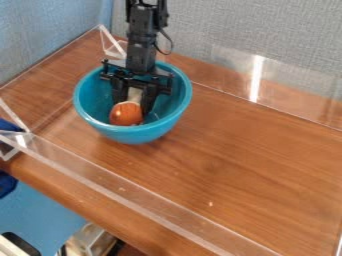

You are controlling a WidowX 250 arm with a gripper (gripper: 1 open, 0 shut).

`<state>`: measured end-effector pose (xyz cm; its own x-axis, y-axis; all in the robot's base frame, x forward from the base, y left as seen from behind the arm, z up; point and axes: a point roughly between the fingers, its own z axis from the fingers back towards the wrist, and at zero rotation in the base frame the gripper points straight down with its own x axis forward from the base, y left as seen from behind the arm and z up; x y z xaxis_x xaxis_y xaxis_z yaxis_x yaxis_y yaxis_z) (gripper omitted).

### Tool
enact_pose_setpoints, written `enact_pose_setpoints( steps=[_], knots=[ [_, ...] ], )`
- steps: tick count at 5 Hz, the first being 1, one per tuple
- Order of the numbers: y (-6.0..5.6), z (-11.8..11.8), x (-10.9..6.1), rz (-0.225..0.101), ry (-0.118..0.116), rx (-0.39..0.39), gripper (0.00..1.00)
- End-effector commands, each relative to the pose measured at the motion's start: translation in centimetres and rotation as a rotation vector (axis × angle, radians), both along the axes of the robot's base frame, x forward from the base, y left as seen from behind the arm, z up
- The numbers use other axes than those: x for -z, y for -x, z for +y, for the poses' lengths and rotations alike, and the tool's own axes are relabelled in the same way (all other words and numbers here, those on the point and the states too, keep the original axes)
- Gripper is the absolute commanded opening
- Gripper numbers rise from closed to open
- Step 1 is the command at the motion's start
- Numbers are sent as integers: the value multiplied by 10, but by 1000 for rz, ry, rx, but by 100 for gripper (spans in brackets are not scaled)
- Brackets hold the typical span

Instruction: Remove the mushroom from inside the blue bowl and put it on the table

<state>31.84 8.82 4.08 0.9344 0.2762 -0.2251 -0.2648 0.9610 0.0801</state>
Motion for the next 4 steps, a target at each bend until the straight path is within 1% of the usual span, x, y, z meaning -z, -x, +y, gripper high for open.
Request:
enact_pose_setpoints(
  steps=[1,4],
  knots=[
    [-9,5,-15,-58,-12,-9,0],
    [-9,4,-15,-64,-10,-13,0]
  ],
)
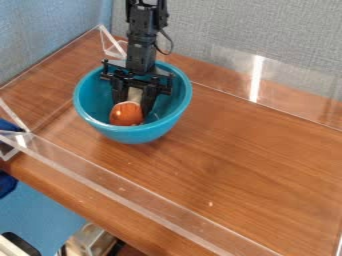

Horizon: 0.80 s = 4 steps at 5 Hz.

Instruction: Remove the mushroom from inside the blue bowl and put it on the table

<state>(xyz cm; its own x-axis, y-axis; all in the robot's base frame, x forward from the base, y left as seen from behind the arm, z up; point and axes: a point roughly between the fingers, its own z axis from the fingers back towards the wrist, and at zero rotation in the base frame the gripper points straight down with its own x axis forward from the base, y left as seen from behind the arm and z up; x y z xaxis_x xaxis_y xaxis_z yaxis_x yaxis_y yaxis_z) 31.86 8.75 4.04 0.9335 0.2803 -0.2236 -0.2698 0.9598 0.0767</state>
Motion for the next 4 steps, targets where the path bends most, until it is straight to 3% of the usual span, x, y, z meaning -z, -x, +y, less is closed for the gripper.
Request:
enact_pose_setpoints(
  steps=[1,4],
  knots=[
    [-9,4,-15,-63,-13,-9,0],
    [-10,4,-15,-70,-12,-13,0]
  ],
)
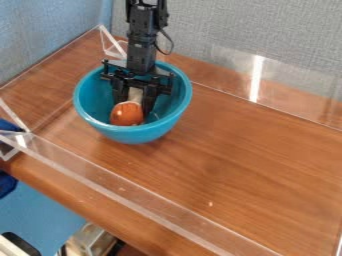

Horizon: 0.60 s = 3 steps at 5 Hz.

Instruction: Remove the mushroom from inside the blue bowl and put it on the table

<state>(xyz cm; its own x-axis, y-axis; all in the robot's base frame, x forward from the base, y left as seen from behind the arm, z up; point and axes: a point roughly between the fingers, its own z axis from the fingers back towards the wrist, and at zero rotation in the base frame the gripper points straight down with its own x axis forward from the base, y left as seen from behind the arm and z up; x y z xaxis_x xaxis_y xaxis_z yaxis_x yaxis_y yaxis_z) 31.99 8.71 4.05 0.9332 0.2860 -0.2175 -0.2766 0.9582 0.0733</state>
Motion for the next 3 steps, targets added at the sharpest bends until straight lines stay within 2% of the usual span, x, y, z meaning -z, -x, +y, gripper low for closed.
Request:
enact_pose_setpoints(
  steps=[1,3],
  knots=[
    [-9,4,-15,-65,-13,-8,0],
    [-9,3,-16,-69,-13,-10,0]
  ],
)
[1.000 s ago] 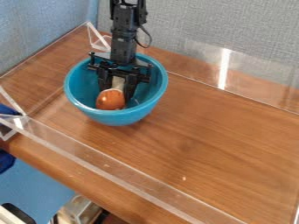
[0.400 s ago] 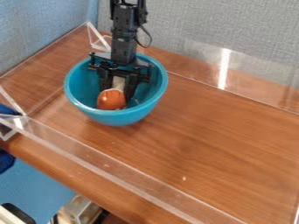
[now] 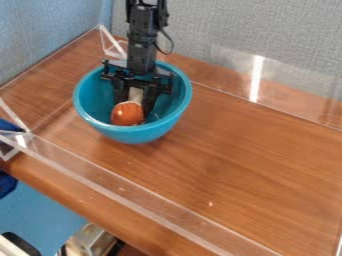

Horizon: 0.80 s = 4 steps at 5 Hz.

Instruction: Remove the mushroom from inside the blue bowl and put it on the table

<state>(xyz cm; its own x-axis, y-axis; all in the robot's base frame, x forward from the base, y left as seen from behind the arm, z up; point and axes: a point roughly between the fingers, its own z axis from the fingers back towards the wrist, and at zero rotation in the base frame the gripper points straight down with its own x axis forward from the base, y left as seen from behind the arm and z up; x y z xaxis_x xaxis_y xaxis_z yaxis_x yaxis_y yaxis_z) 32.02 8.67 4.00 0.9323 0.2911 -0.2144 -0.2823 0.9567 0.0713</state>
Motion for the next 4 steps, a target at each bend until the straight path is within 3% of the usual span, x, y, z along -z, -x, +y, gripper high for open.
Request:
enact_pose_setpoints(
  steps=[1,4],
  knots=[
    [-8,4,-16,-67,-14,-6,0],
    [-9,3,-17,-73,-13,-9,0]
  ],
)
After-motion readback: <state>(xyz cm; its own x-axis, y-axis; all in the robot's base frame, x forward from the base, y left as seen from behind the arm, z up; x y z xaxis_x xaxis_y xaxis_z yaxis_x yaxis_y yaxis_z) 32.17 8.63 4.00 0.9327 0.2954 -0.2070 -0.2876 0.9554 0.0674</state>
